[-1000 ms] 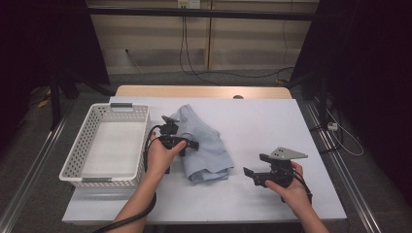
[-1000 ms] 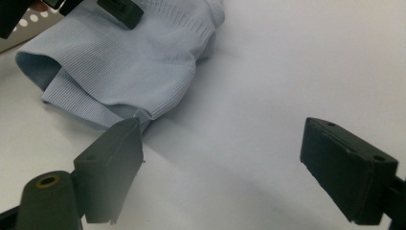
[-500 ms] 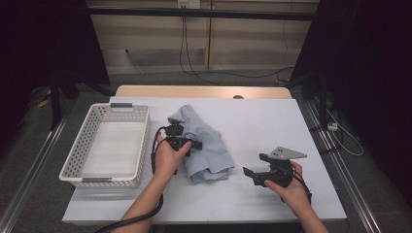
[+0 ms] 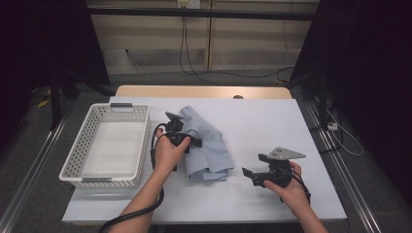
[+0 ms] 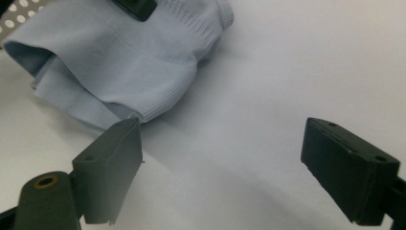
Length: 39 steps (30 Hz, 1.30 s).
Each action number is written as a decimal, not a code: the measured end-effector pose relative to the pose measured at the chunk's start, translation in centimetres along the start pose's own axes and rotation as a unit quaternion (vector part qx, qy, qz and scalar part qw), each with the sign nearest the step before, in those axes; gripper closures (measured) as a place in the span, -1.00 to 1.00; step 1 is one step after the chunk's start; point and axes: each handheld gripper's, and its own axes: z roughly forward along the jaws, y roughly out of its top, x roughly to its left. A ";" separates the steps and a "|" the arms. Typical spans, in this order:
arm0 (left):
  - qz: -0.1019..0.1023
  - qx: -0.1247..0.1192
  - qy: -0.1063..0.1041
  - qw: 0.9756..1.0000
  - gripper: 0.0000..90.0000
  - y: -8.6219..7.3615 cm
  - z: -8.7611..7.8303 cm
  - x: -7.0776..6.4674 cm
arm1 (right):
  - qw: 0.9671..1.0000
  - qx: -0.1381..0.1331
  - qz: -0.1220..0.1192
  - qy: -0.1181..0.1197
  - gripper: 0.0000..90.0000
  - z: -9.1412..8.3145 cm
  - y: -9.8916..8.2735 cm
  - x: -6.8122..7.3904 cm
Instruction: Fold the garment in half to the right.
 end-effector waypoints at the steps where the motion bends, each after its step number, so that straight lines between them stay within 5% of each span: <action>1: 0.005 0.007 0.001 1.000 0.63 0.3 -0.4 -0.2 | 1.000 0.000 0.000 0.000 -0.70 0.0 0.0 0.0; 9: 0.036 0.060 0.032 0.997 0.63 1.9 -2.2 -1.5 | 1.000 -0.009 0.005 0.008 -0.72 0.1 0.1 0.0; 17: 0.051 0.112 0.055 0.991 0.63 3.2 -3.6 -2.2 | 1.000 -0.012 0.006 0.008 -0.73 -0.1 0.1 0.0; 23: 0.055 0.124 0.068 0.988 0.63 3.5 -4.2 -2.4 | 1.000 -0.011 0.005 0.007 -0.74 -0.2 0.1 0.1; 32: 0.072 0.156 0.091 0.981 0.63 4.3 -5.2 -3.1 | 1.000 -0.014 0.004 0.011 -0.75 -0.1 0.2 0.2; 39: 0.073 0.162 0.099 0.979 0.63 4.8 -5.8 -3.4 | 1.000 -0.011 0.004 0.014 -0.76 0.1 0.1 0.4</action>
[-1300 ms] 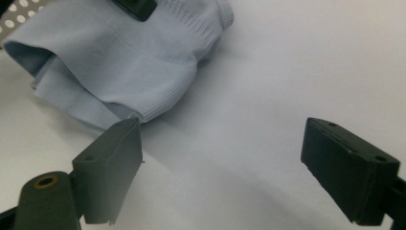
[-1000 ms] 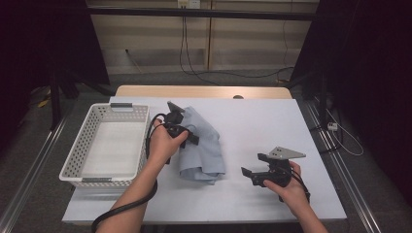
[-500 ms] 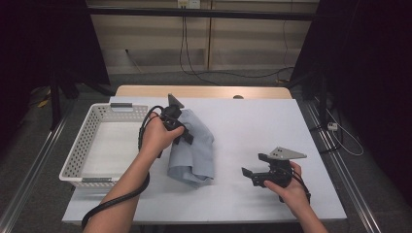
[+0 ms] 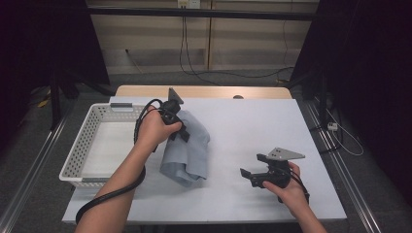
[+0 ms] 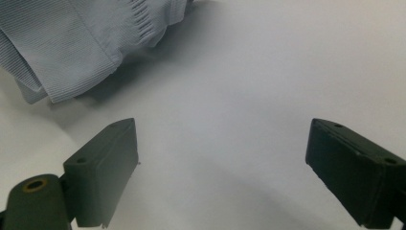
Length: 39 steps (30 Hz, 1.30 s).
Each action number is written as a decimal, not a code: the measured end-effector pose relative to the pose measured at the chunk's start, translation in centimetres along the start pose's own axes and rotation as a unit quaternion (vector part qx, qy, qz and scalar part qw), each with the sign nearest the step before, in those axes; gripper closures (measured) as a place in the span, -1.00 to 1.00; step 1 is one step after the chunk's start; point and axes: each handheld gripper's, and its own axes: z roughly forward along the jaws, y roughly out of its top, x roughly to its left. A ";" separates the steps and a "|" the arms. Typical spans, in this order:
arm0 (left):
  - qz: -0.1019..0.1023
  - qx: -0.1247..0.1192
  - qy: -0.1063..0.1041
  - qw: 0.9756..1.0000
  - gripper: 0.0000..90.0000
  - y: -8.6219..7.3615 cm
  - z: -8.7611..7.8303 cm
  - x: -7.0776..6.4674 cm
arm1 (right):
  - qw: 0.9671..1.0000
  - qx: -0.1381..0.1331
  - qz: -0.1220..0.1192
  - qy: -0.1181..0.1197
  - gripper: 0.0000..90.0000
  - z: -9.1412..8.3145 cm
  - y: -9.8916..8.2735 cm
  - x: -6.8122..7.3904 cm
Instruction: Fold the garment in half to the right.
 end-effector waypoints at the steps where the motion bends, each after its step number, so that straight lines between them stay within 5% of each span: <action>1: 0.000 0.000 0.000 1.000 0.63 0.0 0.0 0.0 | 1.000 0.000 0.000 0.000 -0.76 0.0 0.0 0.0; 39: 0.012 0.032 0.022 0.999 0.62 0.8 -3.3 -0.1 | 1.000 -0.008 0.001 -0.004 -0.84 -0.4 0.0 0.0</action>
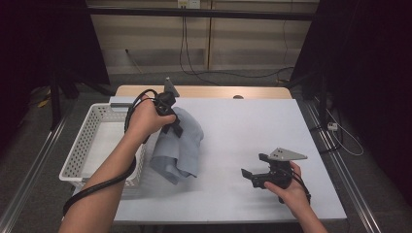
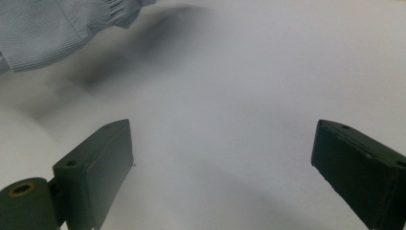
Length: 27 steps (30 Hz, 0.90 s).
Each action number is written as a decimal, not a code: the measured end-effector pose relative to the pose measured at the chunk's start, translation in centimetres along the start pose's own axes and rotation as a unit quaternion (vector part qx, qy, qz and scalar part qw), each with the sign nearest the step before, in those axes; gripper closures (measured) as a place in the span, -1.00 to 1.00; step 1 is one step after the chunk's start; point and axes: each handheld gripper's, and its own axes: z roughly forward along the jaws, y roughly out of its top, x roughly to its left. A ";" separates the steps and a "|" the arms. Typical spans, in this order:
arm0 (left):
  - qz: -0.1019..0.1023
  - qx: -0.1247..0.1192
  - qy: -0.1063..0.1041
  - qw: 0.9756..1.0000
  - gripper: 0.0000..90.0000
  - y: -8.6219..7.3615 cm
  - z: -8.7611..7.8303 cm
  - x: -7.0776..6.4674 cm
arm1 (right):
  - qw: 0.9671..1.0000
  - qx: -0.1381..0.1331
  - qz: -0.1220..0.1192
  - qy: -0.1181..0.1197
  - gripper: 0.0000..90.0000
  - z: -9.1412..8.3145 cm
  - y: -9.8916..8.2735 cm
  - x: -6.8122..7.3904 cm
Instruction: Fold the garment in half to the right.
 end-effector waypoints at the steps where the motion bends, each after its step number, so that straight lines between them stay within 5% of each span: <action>1: -0.002 0.000 -0.001 1.000 0.62 0.0 -0.1 0.0 | 1.000 0.000 0.000 0.000 -0.84 0.0 0.0 0.0; 27: 0.001 0.009 -0.006 1.000 0.62 0.5 -1.8 0.1 | 1.000 -0.004 0.001 0.000 -0.85 0.1 0.2 0.0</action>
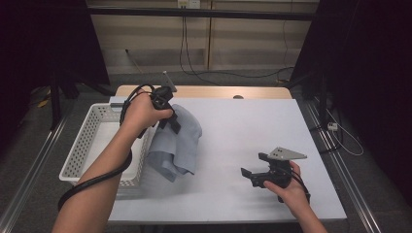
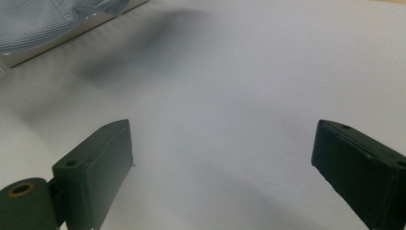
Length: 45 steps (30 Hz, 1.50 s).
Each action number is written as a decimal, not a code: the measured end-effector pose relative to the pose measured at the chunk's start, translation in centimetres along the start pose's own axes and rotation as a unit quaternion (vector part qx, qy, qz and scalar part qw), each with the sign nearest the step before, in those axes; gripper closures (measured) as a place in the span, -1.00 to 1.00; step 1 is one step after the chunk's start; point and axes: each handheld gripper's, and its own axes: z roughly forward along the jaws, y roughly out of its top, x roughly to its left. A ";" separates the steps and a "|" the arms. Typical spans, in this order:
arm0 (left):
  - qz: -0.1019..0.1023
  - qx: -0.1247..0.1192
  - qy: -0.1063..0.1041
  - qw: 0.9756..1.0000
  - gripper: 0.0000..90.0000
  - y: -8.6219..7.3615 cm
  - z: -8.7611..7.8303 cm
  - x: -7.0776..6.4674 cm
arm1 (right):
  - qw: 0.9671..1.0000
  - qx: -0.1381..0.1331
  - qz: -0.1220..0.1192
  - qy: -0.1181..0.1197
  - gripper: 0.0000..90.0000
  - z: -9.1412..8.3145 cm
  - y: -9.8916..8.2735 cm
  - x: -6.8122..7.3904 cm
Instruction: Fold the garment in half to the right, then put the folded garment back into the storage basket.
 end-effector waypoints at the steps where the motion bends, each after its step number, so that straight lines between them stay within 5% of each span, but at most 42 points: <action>1: 0.000 -0.002 0.000 1.000 0.62 0.0 -0.1 0.0 | 1.000 -0.001 0.000 0.000 -0.85 0.0 0.0 0.0; 45: -0.003 -0.006 0.010 1.000 0.62 -0.1 -3.6 0.7 | 1.000 -0.004 0.001 0.002 -0.85 -0.2 0.1 0.0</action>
